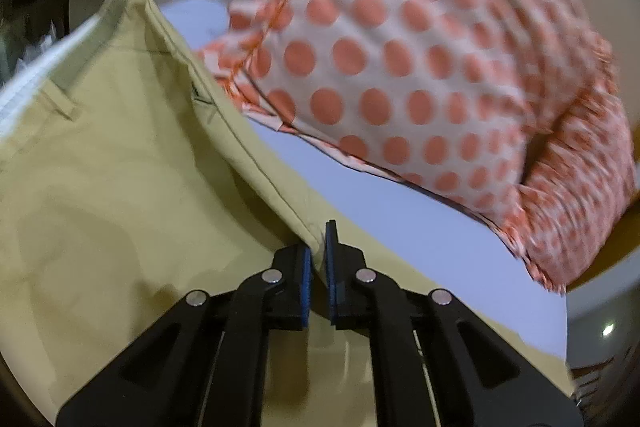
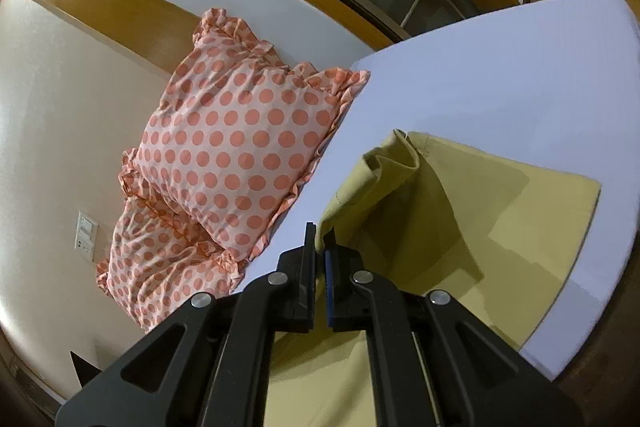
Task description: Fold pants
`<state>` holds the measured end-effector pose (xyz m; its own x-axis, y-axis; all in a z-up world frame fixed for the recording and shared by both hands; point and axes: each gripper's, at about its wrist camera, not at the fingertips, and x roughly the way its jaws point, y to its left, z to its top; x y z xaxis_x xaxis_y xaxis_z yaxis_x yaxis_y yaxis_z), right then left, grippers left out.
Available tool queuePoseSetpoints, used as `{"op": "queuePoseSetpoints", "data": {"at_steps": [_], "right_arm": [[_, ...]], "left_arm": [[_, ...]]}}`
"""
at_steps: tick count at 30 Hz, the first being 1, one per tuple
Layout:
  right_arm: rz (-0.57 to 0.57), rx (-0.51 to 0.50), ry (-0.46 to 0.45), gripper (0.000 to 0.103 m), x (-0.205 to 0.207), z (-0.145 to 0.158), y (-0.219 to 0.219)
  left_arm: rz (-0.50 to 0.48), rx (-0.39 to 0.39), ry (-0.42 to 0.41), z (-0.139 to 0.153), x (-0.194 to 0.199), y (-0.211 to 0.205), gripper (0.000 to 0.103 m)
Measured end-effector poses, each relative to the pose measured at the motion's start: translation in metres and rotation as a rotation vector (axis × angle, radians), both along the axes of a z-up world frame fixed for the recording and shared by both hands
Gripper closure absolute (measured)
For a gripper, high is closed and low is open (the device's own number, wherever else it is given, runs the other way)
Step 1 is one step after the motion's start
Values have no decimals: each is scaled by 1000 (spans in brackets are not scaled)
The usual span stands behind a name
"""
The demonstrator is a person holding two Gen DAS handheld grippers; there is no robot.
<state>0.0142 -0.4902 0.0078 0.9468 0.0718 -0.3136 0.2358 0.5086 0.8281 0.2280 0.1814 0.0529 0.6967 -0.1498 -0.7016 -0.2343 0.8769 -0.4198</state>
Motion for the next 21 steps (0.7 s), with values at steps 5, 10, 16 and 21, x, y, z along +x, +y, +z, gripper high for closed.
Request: {"op": "queuePoseSetpoints", "data": {"at_steps": [5,10,16,21], "right_arm": [[-38,-18,-43,99,-32,14,-9],[-66,-25,-8,99,-59,4,-17],[-79,-16,71,99,-64,-21,-20],[-88,-83,157,99,-69,-25,-19]], "left_arm": [[-27,75,-159,37,-137,-5,95],[1,93,-133,7,-243,-11,93],[16,34,-108,-29,-282,-13,93],[8,59,-126,-31,-291,-19,89]]}}
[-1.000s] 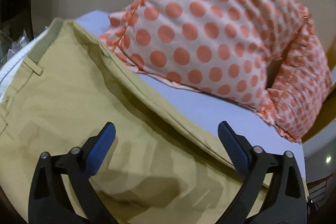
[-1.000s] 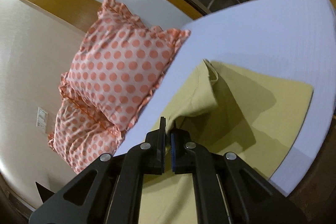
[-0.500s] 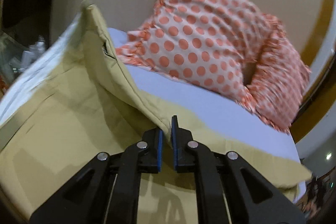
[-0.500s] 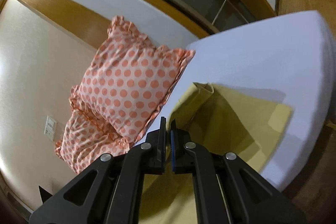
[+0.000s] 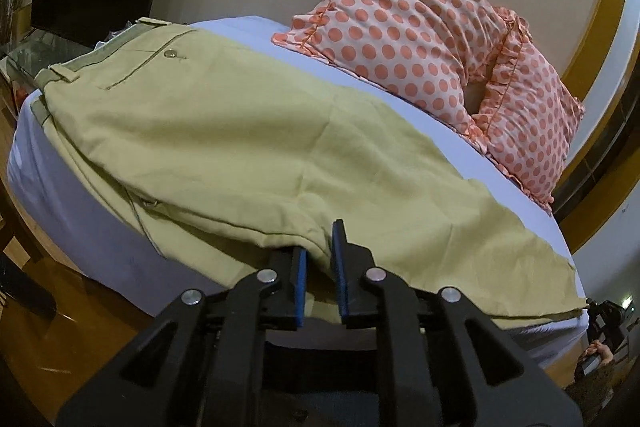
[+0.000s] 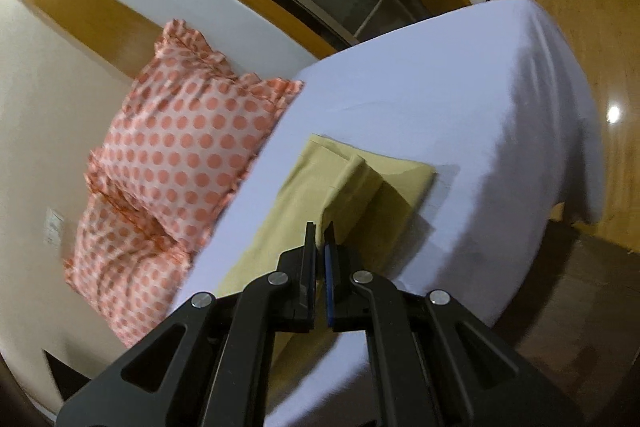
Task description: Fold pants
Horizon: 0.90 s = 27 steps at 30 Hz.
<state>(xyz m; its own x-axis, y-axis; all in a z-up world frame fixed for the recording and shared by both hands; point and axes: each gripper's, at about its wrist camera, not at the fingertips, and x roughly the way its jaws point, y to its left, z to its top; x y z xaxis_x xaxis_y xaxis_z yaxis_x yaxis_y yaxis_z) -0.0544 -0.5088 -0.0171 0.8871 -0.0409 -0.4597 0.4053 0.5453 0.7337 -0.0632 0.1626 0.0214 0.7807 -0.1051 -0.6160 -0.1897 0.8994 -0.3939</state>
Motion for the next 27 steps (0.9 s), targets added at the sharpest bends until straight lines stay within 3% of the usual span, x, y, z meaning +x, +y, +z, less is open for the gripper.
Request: {"op": "queuePoseSetpoints", "data": {"at_steps": [1,2,3,4,5,13,16,18,20,23,27], "right_arm": [[-3,-20,19,96,-1,1,1],[-24,-49,40,83,-5,4,1],[-49,-72,54,52,-8,7,1],[-81,-100,50,38,-15,10,-1],[-102,-118,35,30,-18,11,-2],[-84,-201,80,35,-3,-2,-5],[-61,-312,94,35,0,-4,9],[-8,-322,70,43,3,-7,15],[-29,-384,110,50,4,-6,22],[-104,-375,102,50,-4,-8,18],[-53,-439,131,49,10,-7,20]], "left_arm": [[-2,-3,5,-2,-1,0,83],[-3,-6,4,-4,-5,0,80],[-6,-12,-6,-5,-9,0,74],[-10,-18,-17,-6,-13,0,68],[-12,-22,-29,-6,-16,0,65],[-8,-46,-131,0,-43,1,48],[1,-47,-153,5,-48,2,46],[2,-39,-159,6,-48,2,45],[-3,-40,-160,6,-47,1,45],[-14,-35,-157,6,-46,-1,44],[-33,-28,-152,5,-41,-5,43]]}}
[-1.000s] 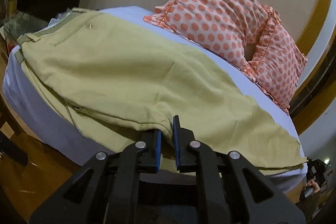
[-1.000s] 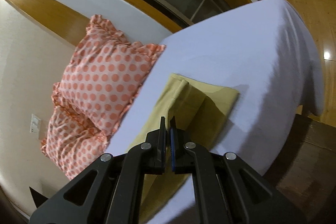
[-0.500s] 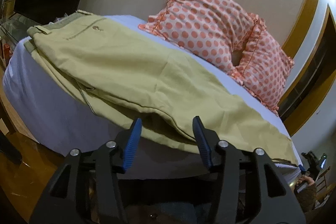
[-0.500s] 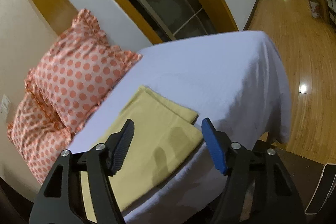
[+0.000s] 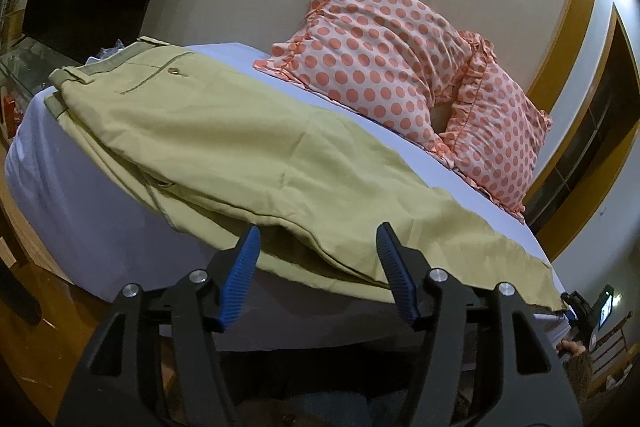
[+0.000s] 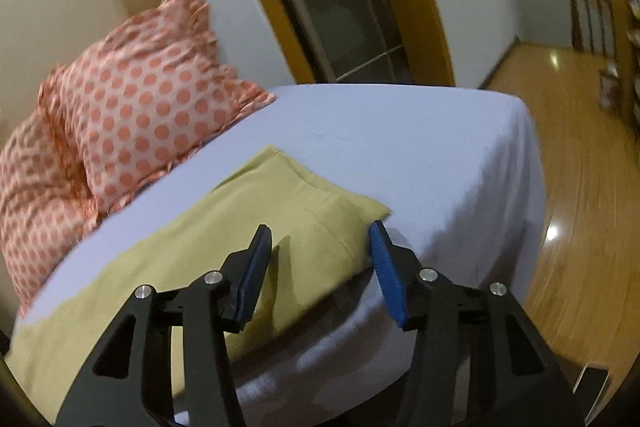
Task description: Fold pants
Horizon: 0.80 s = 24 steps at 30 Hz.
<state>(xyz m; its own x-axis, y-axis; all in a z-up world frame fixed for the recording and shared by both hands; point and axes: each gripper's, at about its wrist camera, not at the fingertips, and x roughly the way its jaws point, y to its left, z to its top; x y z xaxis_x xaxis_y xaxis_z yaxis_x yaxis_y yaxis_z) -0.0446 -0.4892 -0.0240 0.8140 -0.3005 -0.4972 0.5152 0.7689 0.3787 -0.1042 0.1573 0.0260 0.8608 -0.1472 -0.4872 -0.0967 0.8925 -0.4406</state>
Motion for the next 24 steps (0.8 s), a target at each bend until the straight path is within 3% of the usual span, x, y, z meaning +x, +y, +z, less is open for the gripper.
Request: {"op": "queuePoseSetpoints", "data": {"at_steps": [1,3,5,9,14,17,19,22,24], "right_arm": [[13,7,-6,51,1,0,-1],[68,68,-35,76,4,-2,-3],[106,88,-46,87,6,-5,-1],[171,137,-97,93,9,-6,-2],[325,157,-212,94,30,30,26],[513,120,-278,93,50,64,78],[691,109,-303,94,66,83,136],[949,132,-286,94,83,89,223],[1169,138,-222,93,87,79,302]], "left_arm": [[-3,0,2,-1,1,-1,42],[-3,-2,5,-2,2,-1,42],[-3,-7,7,-3,3,-1,41],[12,-3,5,-2,2,1,41],[48,10,0,-1,0,7,37],[73,11,8,-3,-1,12,36],[90,6,19,-6,-2,15,35],[113,2,34,-10,-5,19,35],[124,5,41,-11,-7,22,35]]}}
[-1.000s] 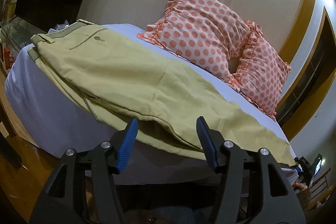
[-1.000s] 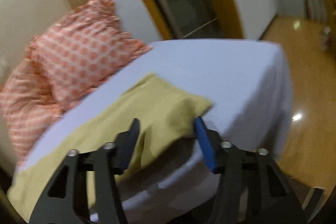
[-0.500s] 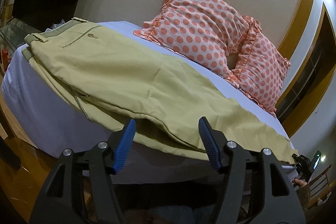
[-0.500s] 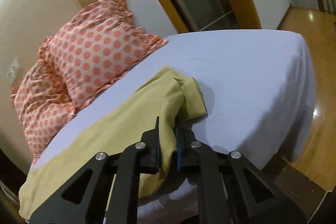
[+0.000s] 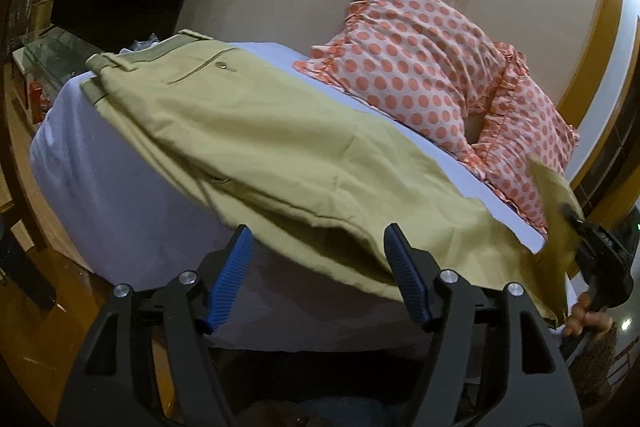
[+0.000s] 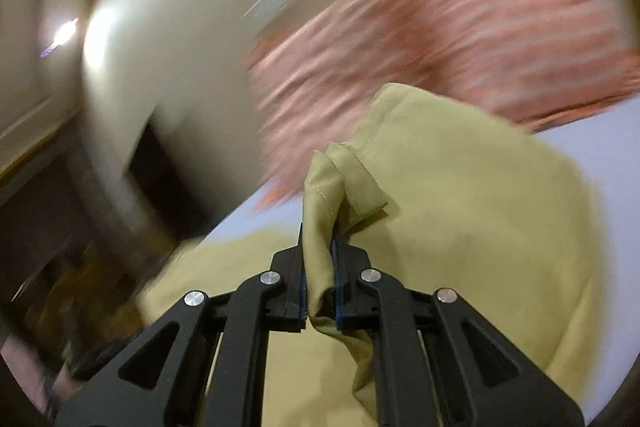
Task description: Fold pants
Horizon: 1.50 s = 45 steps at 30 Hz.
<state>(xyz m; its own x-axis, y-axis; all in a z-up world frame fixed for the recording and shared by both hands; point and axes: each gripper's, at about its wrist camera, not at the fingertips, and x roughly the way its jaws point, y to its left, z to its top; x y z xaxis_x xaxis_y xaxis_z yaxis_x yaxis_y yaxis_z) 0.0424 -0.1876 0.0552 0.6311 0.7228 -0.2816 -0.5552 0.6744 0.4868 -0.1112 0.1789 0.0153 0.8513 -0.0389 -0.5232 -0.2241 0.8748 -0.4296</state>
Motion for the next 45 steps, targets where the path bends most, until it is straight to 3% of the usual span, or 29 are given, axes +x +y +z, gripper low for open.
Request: {"op": "queuePoseSetpoints", "data": {"at_steps": [2,4,6,7,10,15,20,25,28,33,35,36,37,40,43,45], "right_arm": [[155,-92,47,91,-3,-14,61],[236,-230,74,66,-13,-28,109],[237,-274,55,20,-26,-31,123],[225,-261,41,14,-29,-30,120],[177,-186,30,13,-33,-23,97],[116,-94,90,11,-21,-22,69],[107,-74,129,11,-18,-29,69],[120,-85,127,11,-21,-30,73],[117,-85,125,11,-19,-30,73],[109,-71,127,10,-20,-32,69],[108,-63,132,9,-19,-33,66],[107,-59,132,9,-19,-33,64],[104,-57,132,9,-19,-32,63],[77,-44,110,8,-21,-27,51],[9,-36,61,7,-23,-18,29],[-70,-24,30,4,-23,-10,4]], "left_arm": [[8,9,8,0,-2,3,35],[6,21,18,-1,-5,6,32],[-1,29,31,-3,-5,11,29],[-5,25,39,-5,-4,13,28],[-16,1,57,-10,4,18,27],[-31,-60,64,-18,22,24,25],[-26,-110,61,-16,28,28,24],[-8,-126,-4,4,29,36,23],[50,-167,2,4,37,57,23],[198,-302,-21,1,46,119,26],[235,-341,-26,-2,51,139,38],[260,-361,-20,-4,54,150,50],[280,-365,-8,-4,56,157,70],[313,-323,48,2,65,162,92],[266,-93,54,46,78,128,94],[169,37,6,87,89,87,94]]}}
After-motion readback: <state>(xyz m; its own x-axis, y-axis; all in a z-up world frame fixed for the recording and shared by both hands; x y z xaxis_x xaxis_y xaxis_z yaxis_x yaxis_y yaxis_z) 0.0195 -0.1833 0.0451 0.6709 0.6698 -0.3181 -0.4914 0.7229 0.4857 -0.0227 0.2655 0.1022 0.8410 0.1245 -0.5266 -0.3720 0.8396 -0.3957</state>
